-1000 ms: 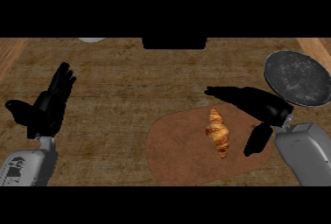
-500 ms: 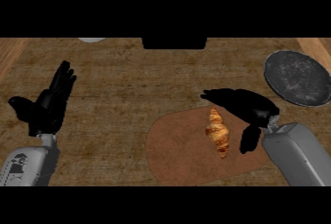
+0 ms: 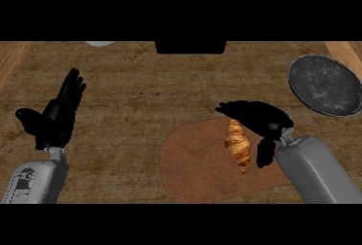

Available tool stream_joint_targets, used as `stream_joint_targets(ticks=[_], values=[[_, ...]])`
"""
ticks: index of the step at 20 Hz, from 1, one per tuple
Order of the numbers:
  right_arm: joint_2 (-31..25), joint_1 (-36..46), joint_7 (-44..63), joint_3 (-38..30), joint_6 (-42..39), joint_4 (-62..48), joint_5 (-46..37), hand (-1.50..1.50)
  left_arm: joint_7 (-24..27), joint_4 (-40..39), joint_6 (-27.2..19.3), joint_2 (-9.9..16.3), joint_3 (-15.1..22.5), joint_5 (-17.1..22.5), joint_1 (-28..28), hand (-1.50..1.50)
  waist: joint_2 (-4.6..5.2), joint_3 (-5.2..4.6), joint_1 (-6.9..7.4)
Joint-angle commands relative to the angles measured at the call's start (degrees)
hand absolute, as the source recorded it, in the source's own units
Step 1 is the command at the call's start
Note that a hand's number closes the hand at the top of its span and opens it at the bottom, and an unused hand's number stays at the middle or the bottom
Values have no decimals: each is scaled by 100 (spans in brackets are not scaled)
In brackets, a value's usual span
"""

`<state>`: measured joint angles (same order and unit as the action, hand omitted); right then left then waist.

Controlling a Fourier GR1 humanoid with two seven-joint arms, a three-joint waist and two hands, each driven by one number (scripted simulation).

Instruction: Pick the croissant from the cutting board and place it in the pan

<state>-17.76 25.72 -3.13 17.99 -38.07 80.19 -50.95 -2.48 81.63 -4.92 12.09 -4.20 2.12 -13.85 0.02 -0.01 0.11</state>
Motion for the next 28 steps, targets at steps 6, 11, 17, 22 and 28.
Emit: stream_joint_targets(ticks=[6, 11, 17, 22, 28], values=[[220, 61, -497, 109, 464, -1030, -731, -150, -243, 200, -107, -175, 59, -208, -90, 0, 3, 1, 11], [340, 159, -383, 59, 25, -912, -932, -150, 36, -227, 258, 7, -264, 17, -159, 0, 0, 0, -1], [315, 0, -1067, 366, 100, -609, -972, 150, 176, -86, 192, -107, -203, -79, 60, 0, -5, 0, -10], [450, 205, -1339, 141, 370, -1082, -1258, 150, -238, 319, 229, -106, -146, -130, 179, 0, -4, 1, 14], [1687, 313, 1818, -1401, 857, -1961, -1205, 150, -251, 102, 146, -10, -237, -140, -213, 0, 34, 3, 24]])
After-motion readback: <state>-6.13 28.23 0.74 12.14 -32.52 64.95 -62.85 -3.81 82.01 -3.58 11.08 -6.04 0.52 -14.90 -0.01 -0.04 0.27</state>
